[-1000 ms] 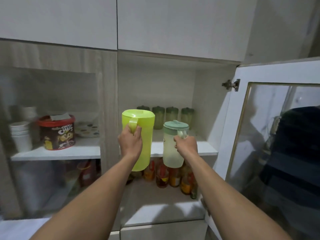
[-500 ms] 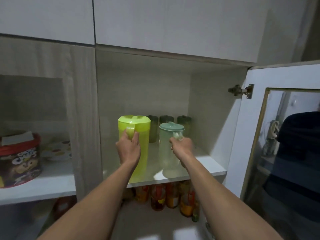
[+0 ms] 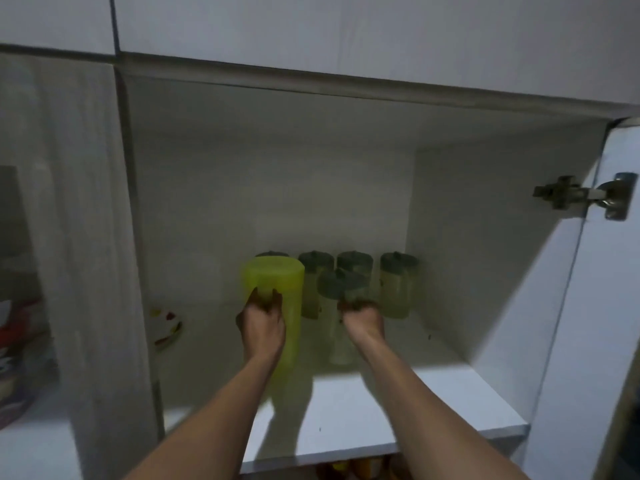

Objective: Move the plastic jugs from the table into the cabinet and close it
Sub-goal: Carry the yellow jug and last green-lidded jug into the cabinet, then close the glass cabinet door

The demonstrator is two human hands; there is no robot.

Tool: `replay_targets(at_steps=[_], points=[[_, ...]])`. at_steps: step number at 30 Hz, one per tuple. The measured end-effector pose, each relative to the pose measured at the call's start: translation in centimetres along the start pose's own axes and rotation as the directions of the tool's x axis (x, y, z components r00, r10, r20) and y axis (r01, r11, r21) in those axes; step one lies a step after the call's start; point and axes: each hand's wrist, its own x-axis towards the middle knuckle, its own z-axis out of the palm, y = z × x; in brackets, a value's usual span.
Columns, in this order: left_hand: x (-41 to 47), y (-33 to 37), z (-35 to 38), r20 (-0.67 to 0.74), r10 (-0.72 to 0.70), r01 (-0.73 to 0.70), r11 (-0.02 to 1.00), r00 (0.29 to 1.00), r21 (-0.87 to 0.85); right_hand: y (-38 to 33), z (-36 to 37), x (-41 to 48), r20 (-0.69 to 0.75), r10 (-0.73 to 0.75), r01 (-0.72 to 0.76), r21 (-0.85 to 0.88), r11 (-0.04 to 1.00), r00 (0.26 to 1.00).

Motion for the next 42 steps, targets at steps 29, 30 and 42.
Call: replay_targets(at_steps=[29, 30, 42], points=[[-0.4, 4.1, -0.2, -0.077, 0.274, -0.213, 0.871, 0.959, 0.443, -1.2, -3.4, -1.5, 0.022, -0.072, 0.075, -0.407, 0.91, 0.997], [-1.1, 4.8, -0.8, -0.033, 0.325, -0.275, 0.846, 0.945, 0.457, -1.6, -4.3, -2.8, 0.02, -0.087, 0.087, -0.423, 0.902, 0.996], [-13.0, 13.8, -7.6, 0.515, 0.505, -0.674, 0.706, 0.693, 0.216, -6.0, -18.1, -21.8, -0.058, -0.351, 0.195, -0.742, 0.641, 0.935]])
